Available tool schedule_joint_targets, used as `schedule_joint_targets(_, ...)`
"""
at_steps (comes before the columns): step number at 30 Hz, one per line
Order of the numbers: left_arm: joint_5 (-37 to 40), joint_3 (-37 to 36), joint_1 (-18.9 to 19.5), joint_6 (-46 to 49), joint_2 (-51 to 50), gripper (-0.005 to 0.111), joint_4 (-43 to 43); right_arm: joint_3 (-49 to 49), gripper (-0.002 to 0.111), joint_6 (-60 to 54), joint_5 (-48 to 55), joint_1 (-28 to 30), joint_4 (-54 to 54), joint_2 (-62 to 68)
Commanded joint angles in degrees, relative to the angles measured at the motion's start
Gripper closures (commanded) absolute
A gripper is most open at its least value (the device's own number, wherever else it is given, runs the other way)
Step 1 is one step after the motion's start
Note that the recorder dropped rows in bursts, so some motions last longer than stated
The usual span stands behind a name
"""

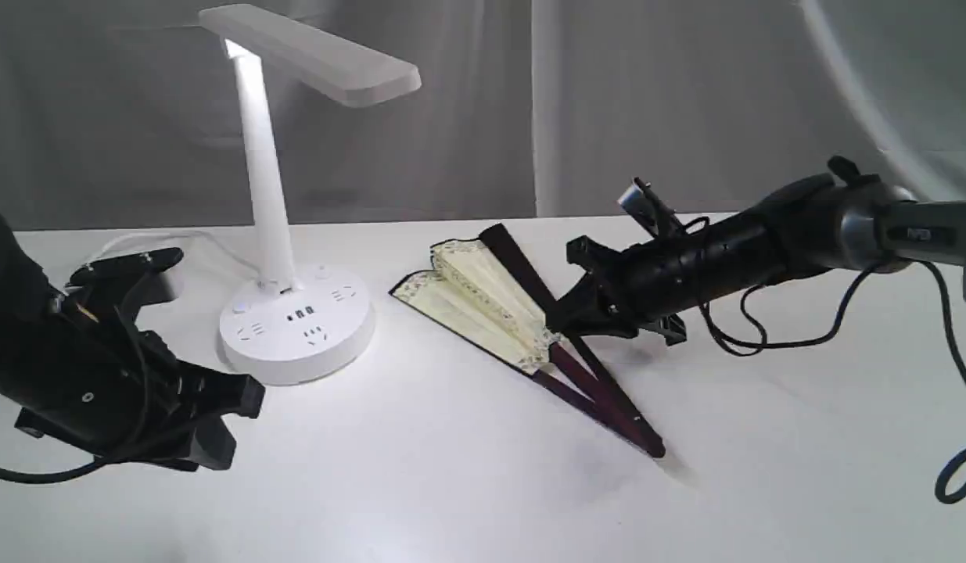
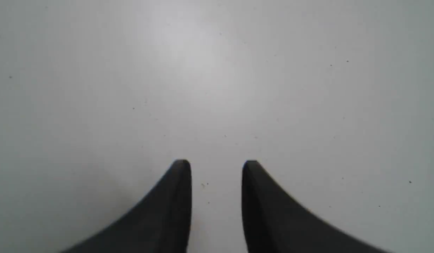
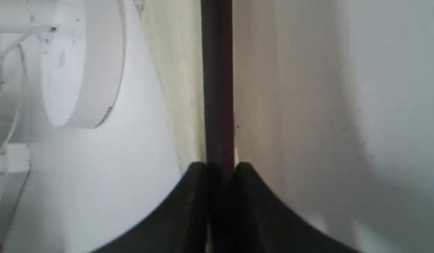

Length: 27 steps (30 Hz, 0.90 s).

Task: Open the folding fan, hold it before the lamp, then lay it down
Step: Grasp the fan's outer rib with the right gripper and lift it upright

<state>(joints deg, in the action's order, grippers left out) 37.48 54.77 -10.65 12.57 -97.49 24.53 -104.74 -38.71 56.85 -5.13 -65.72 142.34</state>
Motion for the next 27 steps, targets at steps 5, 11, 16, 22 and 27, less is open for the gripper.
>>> schedule_joint_targets(5,-0.07,0.21,-0.33,4.50,0.09,0.080,1.64,-0.01,0.108,-1.12,9.10,3.07,-4.82,-1.65)
schedule_joint_targets(11,1.58,0.21,-0.33,5.66,0.09,0.080,1.64,-0.01,0.108,-1.12,12.10,3.28,-4.00,-5.33)
schedule_joint_targets(16,1.73,0.21,-0.33,5.66,0.09,0.083,1.39,-0.01,0.108,-0.48,13.11,3.28,-4.00,-7.88)
schedule_joint_targets(22,1.59,0.21,-0.33,8.26,0.09,0.107,1.09,2.03,0.108,1.20,13.11,3.28,-3.98,-11.15)
schedule_joint_targets(27,1.48,0.21,-1.96,8.75,0.09,0.107,1.09,7.65,0.108,0.31,13.11,3.69,-4.29,-13.36)
